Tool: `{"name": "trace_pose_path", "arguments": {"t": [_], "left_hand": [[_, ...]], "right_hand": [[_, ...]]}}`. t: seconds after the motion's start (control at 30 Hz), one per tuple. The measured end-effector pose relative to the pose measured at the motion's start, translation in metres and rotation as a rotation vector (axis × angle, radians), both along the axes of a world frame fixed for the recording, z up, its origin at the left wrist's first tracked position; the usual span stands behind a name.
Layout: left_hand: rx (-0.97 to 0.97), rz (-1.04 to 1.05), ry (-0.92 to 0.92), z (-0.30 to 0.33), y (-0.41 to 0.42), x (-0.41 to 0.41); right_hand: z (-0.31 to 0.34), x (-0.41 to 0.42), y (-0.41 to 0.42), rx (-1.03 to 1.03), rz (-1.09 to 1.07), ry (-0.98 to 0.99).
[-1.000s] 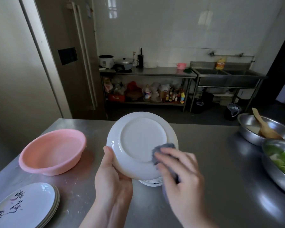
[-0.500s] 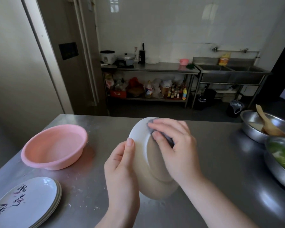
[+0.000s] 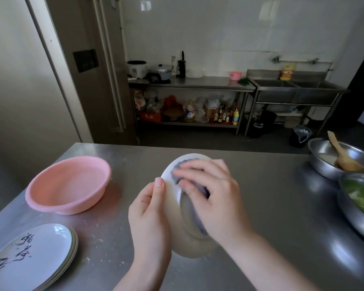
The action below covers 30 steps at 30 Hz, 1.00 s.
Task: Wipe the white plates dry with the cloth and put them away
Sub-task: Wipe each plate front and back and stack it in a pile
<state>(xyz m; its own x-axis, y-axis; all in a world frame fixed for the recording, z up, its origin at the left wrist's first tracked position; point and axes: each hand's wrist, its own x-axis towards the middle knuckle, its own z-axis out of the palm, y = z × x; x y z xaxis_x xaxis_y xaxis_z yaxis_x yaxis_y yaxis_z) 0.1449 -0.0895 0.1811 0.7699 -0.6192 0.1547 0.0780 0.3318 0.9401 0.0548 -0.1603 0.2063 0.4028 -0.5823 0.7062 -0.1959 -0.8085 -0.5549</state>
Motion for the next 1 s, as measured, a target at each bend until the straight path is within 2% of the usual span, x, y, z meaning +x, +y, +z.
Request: {"name": "trace_pose_path", "arguments": {"t": [0.1,0.17,0.23,0.3,0.43,0.53,0.63,0.77,0.83,0.93,1.0], "left_hand": [[0.002,0.002,-0.074,-0.001,0.004,-0.003],[-0.007,-0.004,-0.113,0.000,0.003,-0.002],[-0.021,-0.025,-0.139,0.000,0.001,-0.001],[-0.028,-0.070,-0.138,0.000,0.001,-0.002],[-0.033,-0.063,-0.082,0.003,0.001,0.002],[-0.116,-0.026,0.134,0.008,-0.003,0.010],[-0.145,0.007,0.296,0.013,-0.009,0.015],[-0.154,0.021,0.476,0.020,-0.017,0.008],[-0.115,-0.063,0.556,0.018,-0.019,0.001],[0.010,-0.268,0.834,0.018,-0.018,-0.004],[-0.025,-0.217,0.891,0.020,-0.017,0.002]], "right_hand": [[0.010,-0.009,-0.018,0.140,-0.107,-0.037],[0.013,-0.008,-0.012,0.065,-0.117,-0.031],[0.011,-0.002,0.002,-0.063,-0.040,-0.005],[0.013,-0.002,0.004,-0.108,0.031,0.020],[0.024,-0.020,-0.030,0.171,-0.060,-0.035],[0.016,-0.033,-0.041,0.297,-0.109,-0.106],[-0.010,-0.038,-0.029,0.287,-0.174,-0.217],[-0.050,-0.029,0.006,0.012,-0.238,-0.203],[-0.057,-0.018,0.018,-0.139,-0.186,-0.139],[-0.051,-0.007,0.021,-0.325,-0.051,-0.038],[-0.048,-0.013,0.015,-0.346,-0.049,-0.039]]}}
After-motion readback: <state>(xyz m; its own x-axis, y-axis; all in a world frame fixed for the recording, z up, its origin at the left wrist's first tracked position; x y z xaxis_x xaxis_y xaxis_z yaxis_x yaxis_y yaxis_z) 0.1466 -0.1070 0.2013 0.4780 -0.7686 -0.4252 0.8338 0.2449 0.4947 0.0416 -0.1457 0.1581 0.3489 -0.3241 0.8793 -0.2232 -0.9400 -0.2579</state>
